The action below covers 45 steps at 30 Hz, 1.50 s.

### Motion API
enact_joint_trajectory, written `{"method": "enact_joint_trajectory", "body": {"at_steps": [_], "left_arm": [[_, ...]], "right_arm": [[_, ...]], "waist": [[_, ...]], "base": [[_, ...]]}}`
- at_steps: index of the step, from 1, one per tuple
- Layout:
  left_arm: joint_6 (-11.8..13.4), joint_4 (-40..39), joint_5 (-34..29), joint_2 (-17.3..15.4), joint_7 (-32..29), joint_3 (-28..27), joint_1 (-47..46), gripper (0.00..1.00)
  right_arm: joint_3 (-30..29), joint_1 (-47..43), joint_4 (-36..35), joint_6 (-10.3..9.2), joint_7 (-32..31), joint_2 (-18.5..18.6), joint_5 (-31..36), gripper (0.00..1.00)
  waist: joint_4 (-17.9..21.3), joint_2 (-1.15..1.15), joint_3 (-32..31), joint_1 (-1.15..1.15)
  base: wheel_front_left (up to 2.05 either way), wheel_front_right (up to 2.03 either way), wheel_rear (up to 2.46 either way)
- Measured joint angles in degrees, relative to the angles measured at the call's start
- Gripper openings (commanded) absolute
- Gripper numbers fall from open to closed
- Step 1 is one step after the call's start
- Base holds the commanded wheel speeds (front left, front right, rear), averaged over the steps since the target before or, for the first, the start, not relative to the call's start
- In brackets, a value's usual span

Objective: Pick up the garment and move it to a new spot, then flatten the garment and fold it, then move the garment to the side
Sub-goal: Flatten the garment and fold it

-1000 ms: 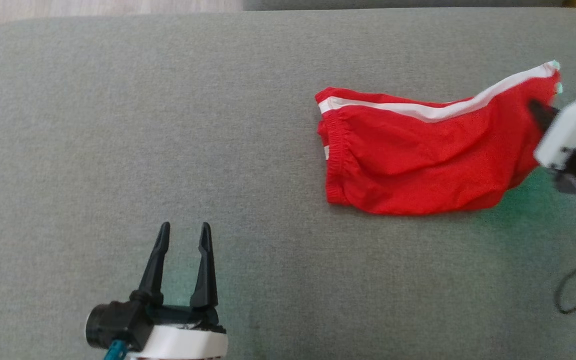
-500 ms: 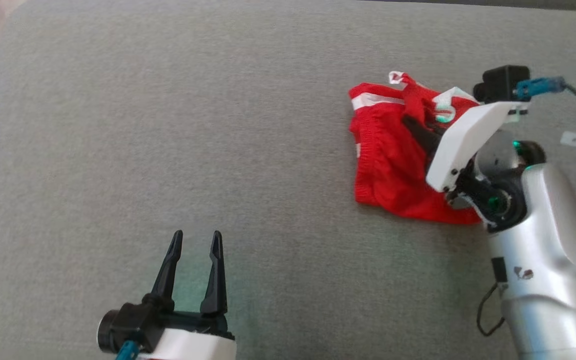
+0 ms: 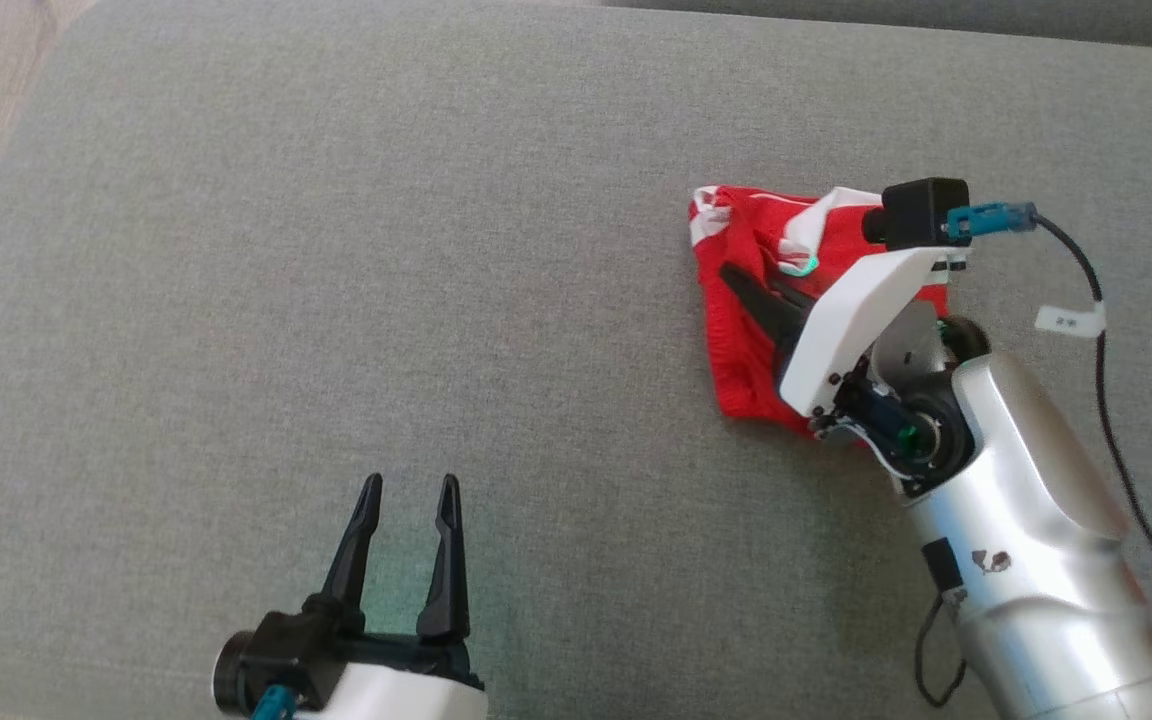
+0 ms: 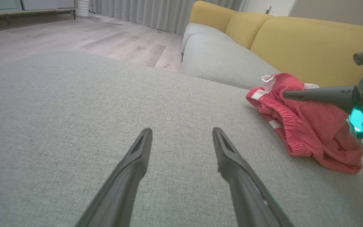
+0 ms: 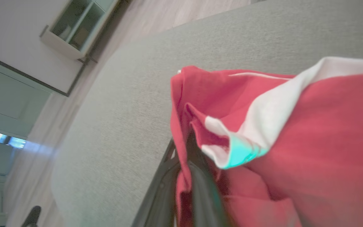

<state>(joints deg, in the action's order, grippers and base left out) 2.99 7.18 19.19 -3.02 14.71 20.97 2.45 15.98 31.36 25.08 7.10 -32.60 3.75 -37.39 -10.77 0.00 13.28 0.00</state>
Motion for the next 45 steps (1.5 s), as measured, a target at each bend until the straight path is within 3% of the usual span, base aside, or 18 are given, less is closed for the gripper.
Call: {"method": "enact_joint_trajectory", "body": {"at_steps": [1, 8, 14, 17, 20, 24, 29, 39, 44, 45], "left_arm": [[0.0, 0.0, 0.0, 0.0, 0.0, 0.1, 0.0, 1.0], [0.1, 0.5, 0.1, 0.0, 0.0, -0.2, 0.2, 1.0], [0.0, 0.8, -0.1, 0.0, 0.0, -2.1, 0.4, 1.0], [0.0, 0.7, -0.6, 0.0, 0.0, -3.2, 1.0, 1.0], [0.0, 0.3, -0.7, 0.0, 0.0, -4.3, 2.8, 1.0], [0.0, -0.4, -0.7, 0.0, 0.0, -5.4, 4.7, 1.0], [-0.3, -1.3, -1.6, 0.0, 0.0, -6.7, 5.6, 1.0], [-2.1, -1.8, -3.6, -0.1, 0.0, -10.7, 10.1, 1.0], [-2.5, -2.3, -4.0, -0.1, 0.0, -11.7, 11.2, 1.0], [-2.6, -2.5, -4.1, -0.1, 0.0, -11.7, 11.2, 1.0]], "right_arm": [[0.6, 0.0, 0.1, 0.0, 1.0, 0.0, -1.5, 1.0], [7.9, 0.0, 0.9, 0.0, 6.4, 0.0, -11.8, 1.0], [12.6, -0.9, -2.3, 0.0, 11.1, 0.0, -13.4, 1.0], [12.0, -2.7, -4.6, 0.0, 14.9, 0.0, -7.2, 1.0], [9.6, -6.3, -7.6, 0.0, 19.3, 1.2, 3.5, 1.0], [1.9, -12.4, -11.6, 0.0, 24.9, 4.0, 16.8, 1.0], [-8.3, -21.3, -16.1, 0.0, 31.9, 4.3, 26.7, 1.0], [-20.3, -34.0, -14.9, 0.0, 44.2, 3.0, 35.4, 1.0], [-21.2, -35.3, -13.4, 0.0, 45.6, 1.1, 35.5, 1.0], [-20.6, -34.9, -13.4, 0.0, 45.7, 0.9, 35.5, 0.73]], "waist": [[0.0, 0.0, 0.0, 0.0], [1.5, 0.0, -0.7, 0.0], [4.0, 0.0, -2.4, 0.0], [5.4, 0.0, -3.5, 0.0], [6.9, 0.0, -4.8, 0.0], [8.6, 0.0, -6.4, 0.0], [9.9, 0.0, -8.2, 0.0], [9.3, 0.0, -12.2, 0.01], [8.9, 0.0, -12.7, 0.0], [8.8, 0.0, -12.7, 0.0]], "base": [[0.0, 0.0, 0.0], [0.0, 0.0, 0.0], [0.0, 0.0, 0.0], [0.0, 0.0, 0.0], [0.0, 0.0, 0.0], [0.0, 0.0, 0.0], [0.0, 0.0, 0.0], [0.0, 0.0, 0.0], [0.0, 0.0, 0.0], [0.0, 0.0, 0.0]]}}
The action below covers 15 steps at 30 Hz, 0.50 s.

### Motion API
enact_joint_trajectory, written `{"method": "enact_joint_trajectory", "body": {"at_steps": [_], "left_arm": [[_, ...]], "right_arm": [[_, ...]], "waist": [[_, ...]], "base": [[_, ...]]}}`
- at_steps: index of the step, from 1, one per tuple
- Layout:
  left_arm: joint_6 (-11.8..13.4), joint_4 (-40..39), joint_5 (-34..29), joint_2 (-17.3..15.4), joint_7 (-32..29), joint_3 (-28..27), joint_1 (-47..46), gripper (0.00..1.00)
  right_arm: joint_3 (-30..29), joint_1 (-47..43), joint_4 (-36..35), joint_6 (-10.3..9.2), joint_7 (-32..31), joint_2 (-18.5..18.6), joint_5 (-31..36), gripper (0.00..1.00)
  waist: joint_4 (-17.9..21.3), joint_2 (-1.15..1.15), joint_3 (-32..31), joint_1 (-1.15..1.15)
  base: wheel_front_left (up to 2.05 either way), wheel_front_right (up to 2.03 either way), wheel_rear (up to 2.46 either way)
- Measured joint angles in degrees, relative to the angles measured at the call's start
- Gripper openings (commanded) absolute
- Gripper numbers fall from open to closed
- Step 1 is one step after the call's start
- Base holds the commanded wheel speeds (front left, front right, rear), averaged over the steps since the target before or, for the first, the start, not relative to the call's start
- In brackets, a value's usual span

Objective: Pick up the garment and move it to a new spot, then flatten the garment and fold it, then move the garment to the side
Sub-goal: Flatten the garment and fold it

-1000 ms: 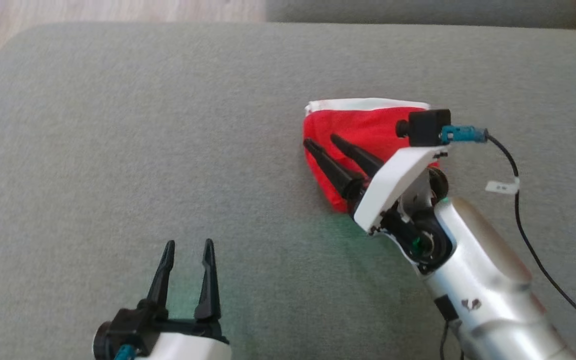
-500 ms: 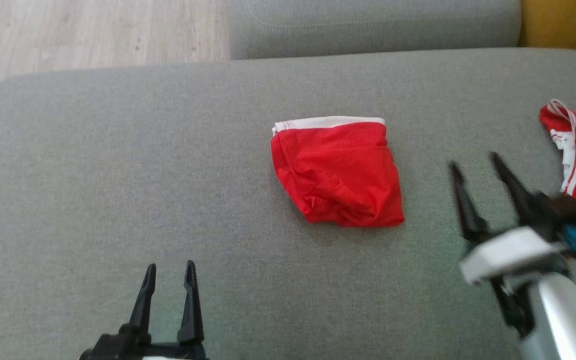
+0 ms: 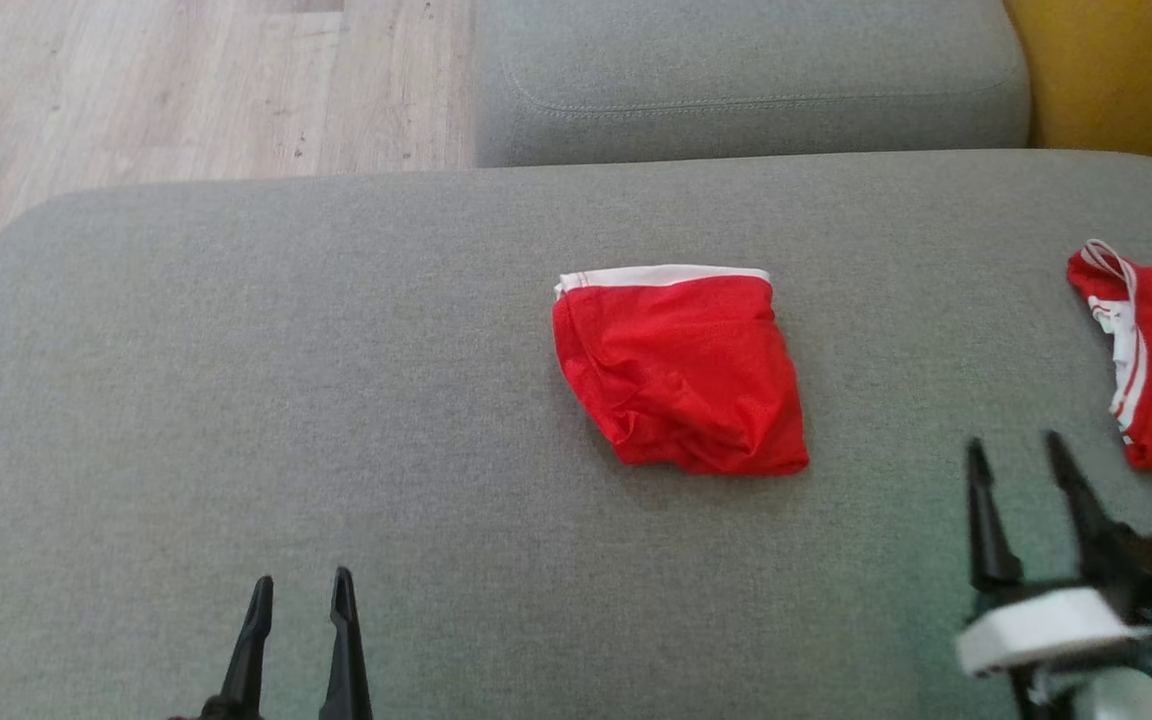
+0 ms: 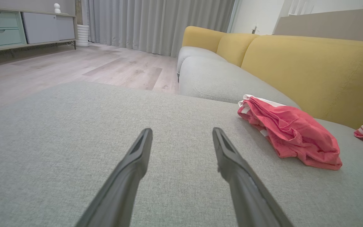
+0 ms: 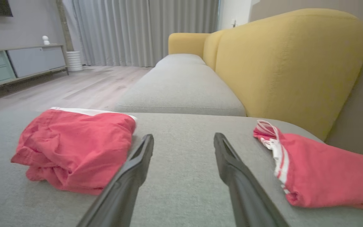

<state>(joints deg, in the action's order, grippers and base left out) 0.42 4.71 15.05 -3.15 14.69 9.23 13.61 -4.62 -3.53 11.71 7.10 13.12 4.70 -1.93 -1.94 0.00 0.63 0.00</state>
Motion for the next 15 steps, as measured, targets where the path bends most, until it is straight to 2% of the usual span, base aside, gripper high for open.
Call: {"method": "enact_joint_trajectory", "body": {"at_steps": [1, 2, 7, 15], "left_arm": [[0.0, -0.1, 0.0, 0.0, 0.0, 0.0, 0.0, 1.0], [-0.2, -0.2, 0.0, 0.0, 0.0, 0.0, 0.0, 1.0], [-0.5, -0.6, 0.0, 0.0, 0.0, 0.0, -0.3, 1.0], [-0.9, -0.1, 0.0, 0.0, 0.0, 0.9, -2.6, 1.0]], "right_arm": [[0.9, 0.6, 0.2, 0.0, 0.0, 0.0, 0.0, 0.18], [2.5, 1.4, 0.6, 0.0, -0.1, 0.0, -0.2, 0.0], [12.0, 11.1, 5.8, 0.0, -2.2, 0.6, -1.8, 0.0], [20.7, 25.0, 24.7, 0.0, -3.2, 0.7, -0.5, 0.0]], "waist": [[-0.1, 0.0, 0.1, 0.0], [-0.2, 0.0, 0.2, 0.0], [-1.4, 0.0, 1.9, 0.0], [-4.3, 0.0, 4.0, -0.01]], "base": [[0.0, 0.0, 0.0], [0.0, 0.0, 0.0], [0.0, 0.0, 0.0], [0.0, 0.0, 0.0]]}}
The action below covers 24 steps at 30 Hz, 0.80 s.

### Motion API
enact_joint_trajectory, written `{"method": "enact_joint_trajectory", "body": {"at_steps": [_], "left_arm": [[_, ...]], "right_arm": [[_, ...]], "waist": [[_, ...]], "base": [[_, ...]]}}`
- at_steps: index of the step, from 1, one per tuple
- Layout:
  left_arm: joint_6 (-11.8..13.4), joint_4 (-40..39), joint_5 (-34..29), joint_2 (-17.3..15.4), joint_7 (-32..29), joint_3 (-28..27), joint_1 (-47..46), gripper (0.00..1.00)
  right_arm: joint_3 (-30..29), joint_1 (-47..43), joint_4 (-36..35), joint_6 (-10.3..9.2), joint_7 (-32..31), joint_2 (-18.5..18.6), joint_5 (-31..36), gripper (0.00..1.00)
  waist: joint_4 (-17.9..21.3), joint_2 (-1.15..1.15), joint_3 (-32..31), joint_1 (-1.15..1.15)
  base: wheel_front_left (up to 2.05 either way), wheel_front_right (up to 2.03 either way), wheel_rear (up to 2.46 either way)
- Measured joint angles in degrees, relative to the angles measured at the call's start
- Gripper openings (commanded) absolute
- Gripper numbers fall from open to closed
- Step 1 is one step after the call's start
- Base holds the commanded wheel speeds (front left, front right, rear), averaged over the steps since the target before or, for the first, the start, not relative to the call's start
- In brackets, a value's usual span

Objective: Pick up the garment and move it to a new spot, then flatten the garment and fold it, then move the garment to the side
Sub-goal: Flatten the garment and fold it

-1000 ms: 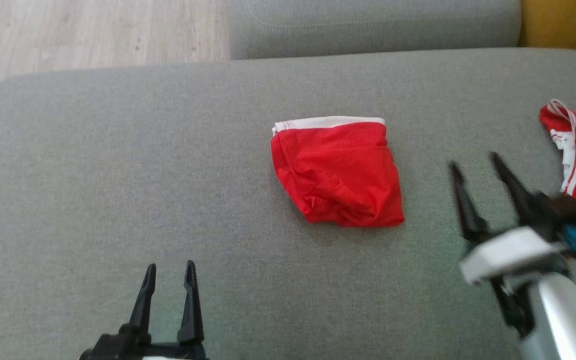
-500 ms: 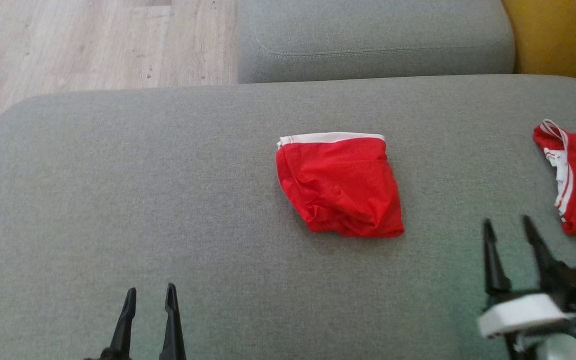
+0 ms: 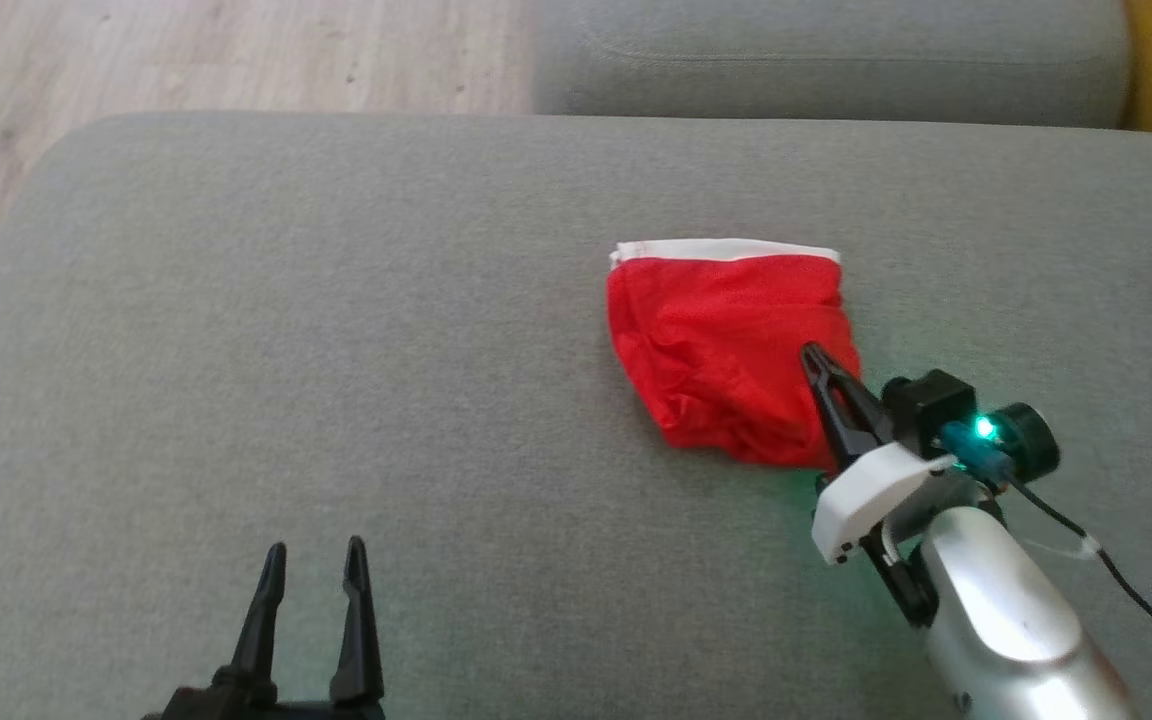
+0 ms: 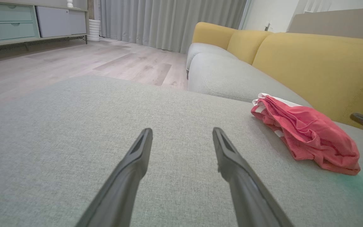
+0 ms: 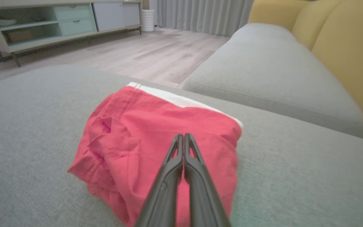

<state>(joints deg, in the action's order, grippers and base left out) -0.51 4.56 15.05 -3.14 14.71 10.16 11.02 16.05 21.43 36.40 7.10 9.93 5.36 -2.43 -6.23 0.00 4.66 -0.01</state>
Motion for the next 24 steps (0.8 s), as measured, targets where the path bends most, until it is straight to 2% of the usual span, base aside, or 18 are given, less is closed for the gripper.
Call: {"method": "enact_joint_trajectory", "body": {"at_steps": [4, 9, 19, 24], "left_arm": [[0.1, 0.2, 0.0, 0.0, 0.0, 0.6, -0.3, 1.0], [0.5, 0.3, 0.6, 0.0, 0.0, 0.8, -0.3, 1.0], [1.0, 0.2, 1.1, 0.0, 0.0, 0.8, -0.3, 1.0], [1.1, 0.2, 1.1, 0.0, 0.0, 0.6, -0.3, 1.0]], "right_arm": [[2.2, 2.6, 7.0, 0.0, 1.4, -0.5, -0.2, 0.0], [6.3, 3.8, 11.4, 0.0, 2.9, -1.1, -1.4, 0.0], [18.0, 4.0, 13.8, 0.0, 3.7, -1.4, -6.9, 0.0], [18.8, 4.0, 12.5, 0.0, 3.8, -1.4, -9.1, 0.0]], "waist": [[-1.5, 0.0, 0.4, 0.0], [-2.5, 0.0, 0.2, 0.01], [-2.3, 0.0, 0.3, 0.01], [-1.4, 0.0, 0.0, 0.01]], "base": [[0.0, 0.0, 0.0], [0.0, 0.0, 0.0], [0.0, 0.0, 0.0], [0.0, 0.0, 0.0]]}}
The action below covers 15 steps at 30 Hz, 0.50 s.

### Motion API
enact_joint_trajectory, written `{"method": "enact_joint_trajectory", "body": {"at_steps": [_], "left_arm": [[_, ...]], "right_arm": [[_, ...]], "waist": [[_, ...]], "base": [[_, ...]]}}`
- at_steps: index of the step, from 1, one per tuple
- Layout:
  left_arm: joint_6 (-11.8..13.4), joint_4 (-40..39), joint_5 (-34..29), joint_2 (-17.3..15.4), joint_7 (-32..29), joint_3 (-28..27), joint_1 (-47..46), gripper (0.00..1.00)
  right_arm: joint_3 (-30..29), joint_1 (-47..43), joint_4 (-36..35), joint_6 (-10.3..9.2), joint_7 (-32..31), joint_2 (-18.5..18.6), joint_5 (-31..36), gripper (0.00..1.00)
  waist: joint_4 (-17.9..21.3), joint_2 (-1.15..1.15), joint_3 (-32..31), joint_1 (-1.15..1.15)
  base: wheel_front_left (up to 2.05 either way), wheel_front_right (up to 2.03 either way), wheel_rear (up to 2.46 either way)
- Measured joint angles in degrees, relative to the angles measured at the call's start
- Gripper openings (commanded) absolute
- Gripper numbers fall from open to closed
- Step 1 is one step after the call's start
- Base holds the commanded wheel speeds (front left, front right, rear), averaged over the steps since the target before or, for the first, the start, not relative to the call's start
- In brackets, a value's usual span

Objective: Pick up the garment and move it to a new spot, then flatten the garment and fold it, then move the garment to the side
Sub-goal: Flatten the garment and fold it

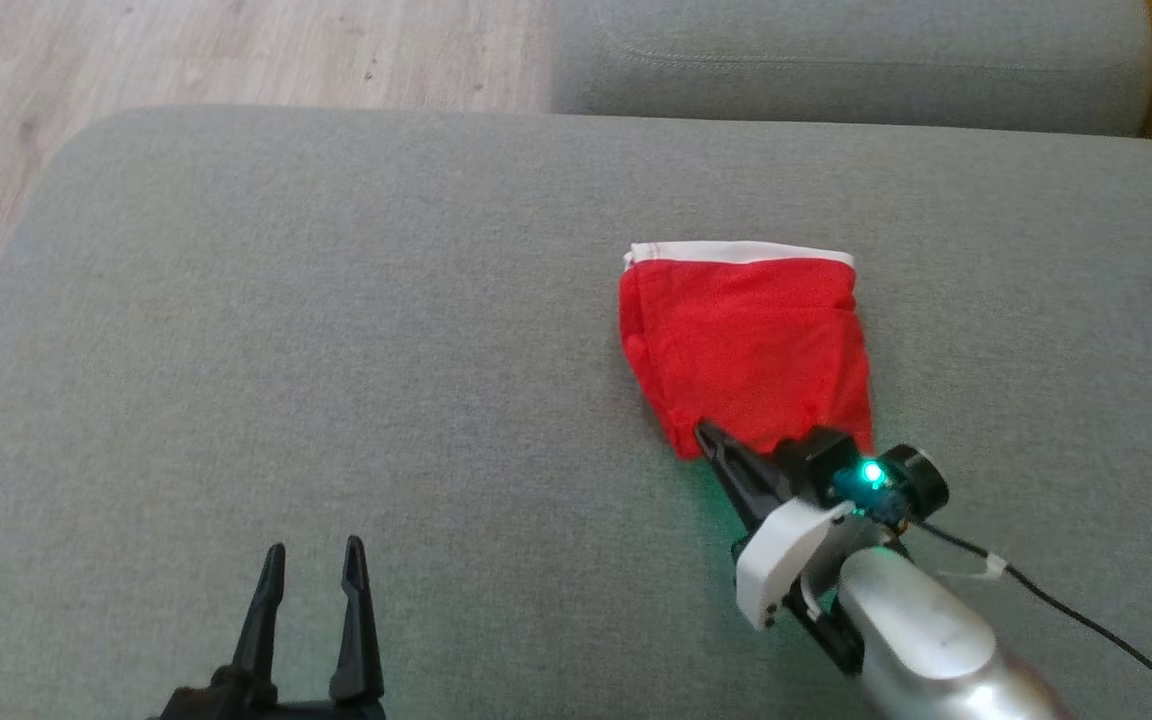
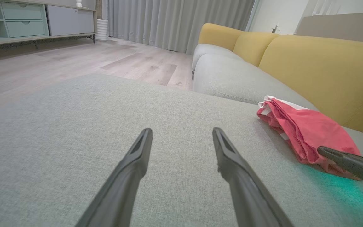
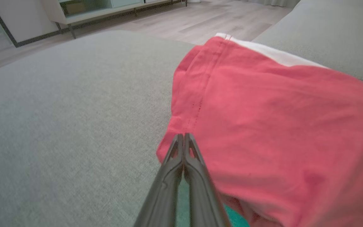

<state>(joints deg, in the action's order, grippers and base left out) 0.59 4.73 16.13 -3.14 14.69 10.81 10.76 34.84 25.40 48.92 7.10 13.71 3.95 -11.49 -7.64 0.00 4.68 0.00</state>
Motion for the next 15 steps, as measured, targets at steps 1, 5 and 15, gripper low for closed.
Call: {"method": "enact_joint_trajectory", "body": {"at_steps": [1, 5, 15], "left_arm": [[0.0, 0.0, 0.0, 0.0, 0.0, -0.1, 0.0, 1.0], [0.0, 0.0, -0.2, 0.0, 0.0, -1.4, 0.1, 1.0], [-2.1, 2.5, -3.2, 0.0, 0.0, -4.8, 1.4, 1.0]], "right_arm": [[-0.5, 0.0, -0.7, 0.0, 0.0, 0.0, -0.3, 0.0], [-5.7, -0.5, -5.6, 0.0, 0.5, 0.2, -0.5, 0.0], [-28.1, -18.6, -28.8, 0.0, 0.7, 4.1, 4.3, 1.0]], "waist": [[0.3, 0.0, -0.2, 0.0], [1.5, 0.0, -1.2, 0.0], [5.0, 0.0, -3.1, 0.01]], "base": [[0.0, 0.0, 0.0], [0.0, 0.0, 0.0], [0.0, 0.0, 0.0]]}}
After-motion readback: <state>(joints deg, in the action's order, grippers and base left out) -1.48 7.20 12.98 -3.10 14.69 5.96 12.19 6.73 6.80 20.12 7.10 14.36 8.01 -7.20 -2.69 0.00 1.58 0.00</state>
